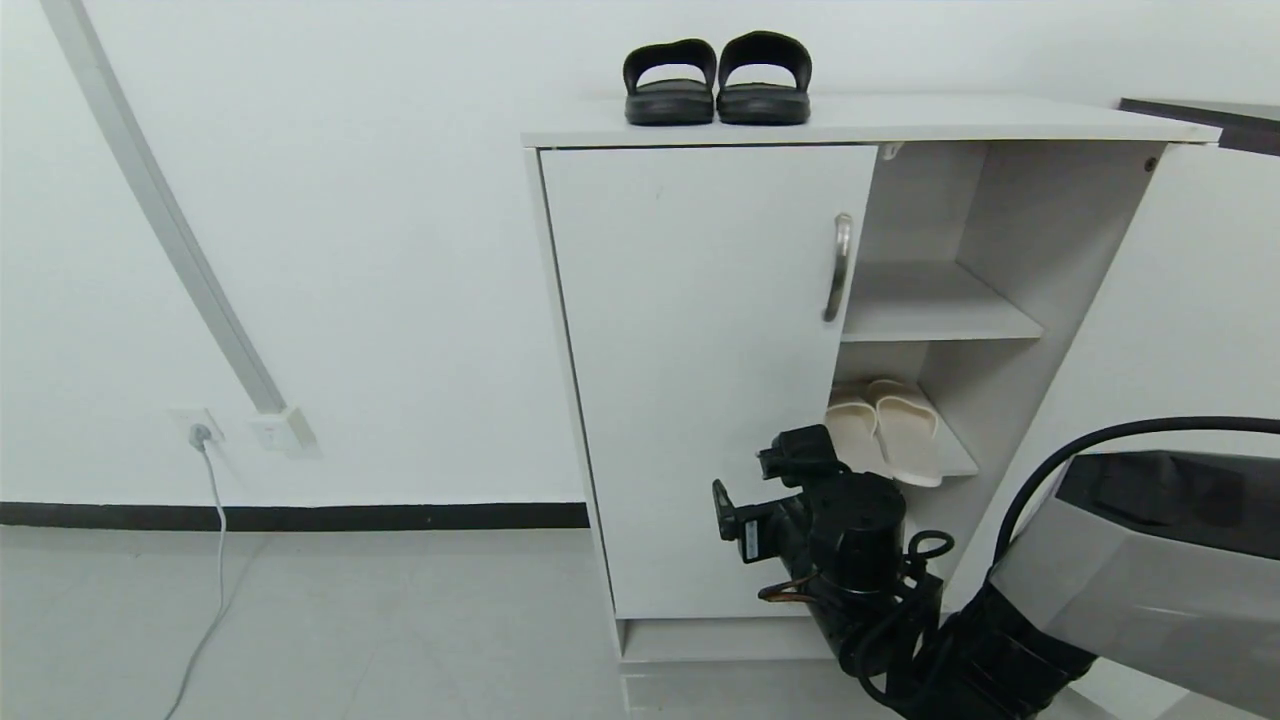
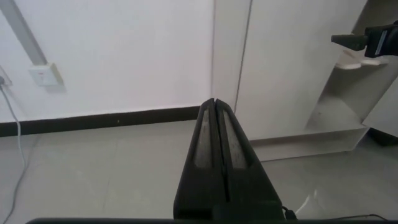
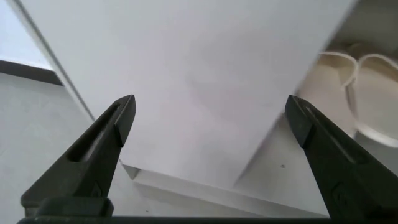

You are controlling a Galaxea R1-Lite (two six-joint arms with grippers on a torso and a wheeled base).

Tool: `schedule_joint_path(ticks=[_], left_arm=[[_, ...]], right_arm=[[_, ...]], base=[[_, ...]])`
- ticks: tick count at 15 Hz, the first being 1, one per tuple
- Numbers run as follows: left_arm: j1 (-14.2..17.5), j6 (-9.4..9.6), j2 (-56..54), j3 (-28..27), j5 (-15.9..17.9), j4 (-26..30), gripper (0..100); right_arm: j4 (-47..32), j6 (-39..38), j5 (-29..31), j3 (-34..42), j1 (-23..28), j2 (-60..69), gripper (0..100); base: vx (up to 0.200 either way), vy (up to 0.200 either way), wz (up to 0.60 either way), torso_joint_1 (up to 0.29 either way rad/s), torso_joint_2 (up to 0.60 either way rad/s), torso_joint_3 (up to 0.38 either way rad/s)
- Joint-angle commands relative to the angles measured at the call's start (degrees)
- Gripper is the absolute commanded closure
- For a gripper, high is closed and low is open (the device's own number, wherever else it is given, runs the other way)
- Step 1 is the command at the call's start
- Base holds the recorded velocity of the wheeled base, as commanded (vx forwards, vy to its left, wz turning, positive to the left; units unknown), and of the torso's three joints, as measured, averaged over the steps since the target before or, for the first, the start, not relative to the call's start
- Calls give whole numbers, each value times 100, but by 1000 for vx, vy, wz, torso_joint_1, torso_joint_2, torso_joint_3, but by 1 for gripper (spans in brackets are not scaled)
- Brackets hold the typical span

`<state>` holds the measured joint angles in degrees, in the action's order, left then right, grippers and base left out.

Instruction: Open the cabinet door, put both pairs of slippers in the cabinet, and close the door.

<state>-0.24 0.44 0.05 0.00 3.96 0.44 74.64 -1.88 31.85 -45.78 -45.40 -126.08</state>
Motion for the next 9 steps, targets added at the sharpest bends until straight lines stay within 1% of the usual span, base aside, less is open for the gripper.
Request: schedule_joint_path(ticks=[1, 2, 5, 9], left_arm=[[-2, 0, 4, 0, -1, 0, 100], [-2, 0, 4, -9, 8, 0, 100], [-2, 9, 4, 0, 8, 0, 100], [-2, 9, 4, 0, 8, 0, 100]], right_arm=[[6, 3, -4, 7, -4, -49, 0], [15, 3, -4, -2, -4, -49, 0], [182, 12, -65, -2, 31, -128, 0], [200, 3, -83, 34, 40, -189, 0]], base=[[0, 200, 0, 7, 2, -2], [0, 200, 0, -7, 7, 2], [0, 0, 0, 0, 0, 0], [0, 0, 0, 0, 0, 0]])
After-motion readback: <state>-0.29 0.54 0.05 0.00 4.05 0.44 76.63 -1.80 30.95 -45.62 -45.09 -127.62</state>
